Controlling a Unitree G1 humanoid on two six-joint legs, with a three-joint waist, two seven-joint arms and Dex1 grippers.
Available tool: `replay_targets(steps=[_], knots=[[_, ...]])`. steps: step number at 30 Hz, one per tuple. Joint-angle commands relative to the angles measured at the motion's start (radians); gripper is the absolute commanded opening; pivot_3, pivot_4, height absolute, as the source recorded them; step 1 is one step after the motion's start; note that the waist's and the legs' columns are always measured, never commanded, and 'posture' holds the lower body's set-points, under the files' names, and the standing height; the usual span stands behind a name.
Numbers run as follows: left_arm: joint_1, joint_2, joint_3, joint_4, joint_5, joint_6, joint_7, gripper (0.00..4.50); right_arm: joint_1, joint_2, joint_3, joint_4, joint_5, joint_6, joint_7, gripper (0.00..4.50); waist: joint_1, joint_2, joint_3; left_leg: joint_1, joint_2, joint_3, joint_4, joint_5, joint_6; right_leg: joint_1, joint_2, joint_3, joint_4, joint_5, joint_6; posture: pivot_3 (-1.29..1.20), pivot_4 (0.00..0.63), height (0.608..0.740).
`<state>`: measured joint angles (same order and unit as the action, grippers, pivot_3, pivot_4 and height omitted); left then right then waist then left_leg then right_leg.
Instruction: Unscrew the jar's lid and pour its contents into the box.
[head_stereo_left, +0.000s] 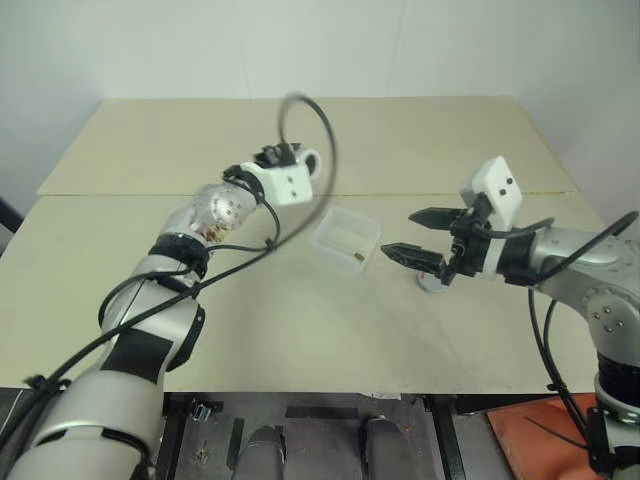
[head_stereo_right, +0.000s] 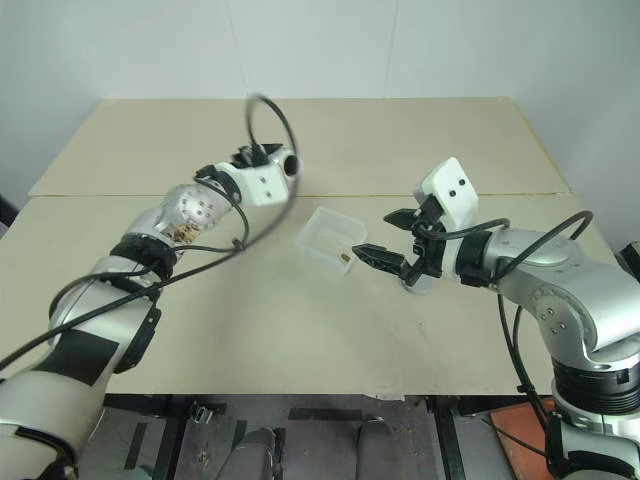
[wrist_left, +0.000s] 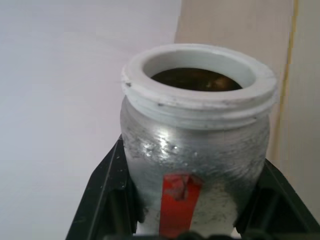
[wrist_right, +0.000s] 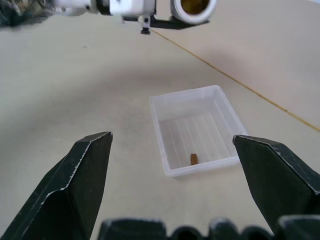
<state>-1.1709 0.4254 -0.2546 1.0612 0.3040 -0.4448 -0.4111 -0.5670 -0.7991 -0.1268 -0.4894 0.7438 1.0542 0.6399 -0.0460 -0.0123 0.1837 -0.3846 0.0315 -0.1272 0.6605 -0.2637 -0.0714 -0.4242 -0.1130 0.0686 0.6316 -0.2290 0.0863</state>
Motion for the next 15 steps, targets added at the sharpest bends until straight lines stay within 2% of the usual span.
replay_targets(steps=[1,4,7,10,15], knots=[[0.058,0.008,0.169,-0.215,-0.283,0.270,-0.255,1.94,-0.024,-0.033,-0.014,0.007,-0.019,-0.053,0.035,4.48,-0.002,0.000,0.000,0.000,0.000,0.000,0.000,0.000,0.000,0.000,0.000,0.000,0.000,0.000,0.000,0.00,0.150,0.740],[0.176,0.011,0.257,-0.430,-0.439,0.505,-0.338,1.94,-0.020,-0.052,-0.017,0.014,-0.026,-0.063,0.056,4.48,-0.013,0.000,0.000,0.001,0.000,0.000,0.001,0.000,0.001,0.001,0.000,0.000,0.000,0.000,0.000,0.00,0.150,0.740],[0.260,0.005,0.309,-0.586,-0.513,0.678,-0.314,1.94,-0.019,-0.063,-0.022,0.015,-0.021,-0.063,0.069,4.48,-0.024,0.000,0.000,0.002,0.000,-0.001,0.001,0.000,0.001,0.001,0.000,0.000,0.001,0.000,0.000,0.00,0.150,0.740],[0.350,0.000,0.328,-0.674,-0.529,0.740,-0.280,1.94,-0.027,-0.061,-0.019,0.014,-0.020,-0.059,0.069,4.48,-0.024,0.000,0.000,0.003,0.000,-0.001,0.001,-0.001,0.001,0.002,0.000,0.000,0.001,0.000,0.000,0.00,0.150,0.740],[0.451,-0.033,0.372,-0.724,-0.536,0.729,-0.194,1.94,-0.035,-0.060,-0.027,0.004,-0.006,-0.049,0.073,4.48,-0.024,0.000,0.000,0.005,0.000,0.000,0.001,0.000,0.001,0.003,0.000,0.000,0.000,0.000,0.000,0.00,0.150,0.740]])
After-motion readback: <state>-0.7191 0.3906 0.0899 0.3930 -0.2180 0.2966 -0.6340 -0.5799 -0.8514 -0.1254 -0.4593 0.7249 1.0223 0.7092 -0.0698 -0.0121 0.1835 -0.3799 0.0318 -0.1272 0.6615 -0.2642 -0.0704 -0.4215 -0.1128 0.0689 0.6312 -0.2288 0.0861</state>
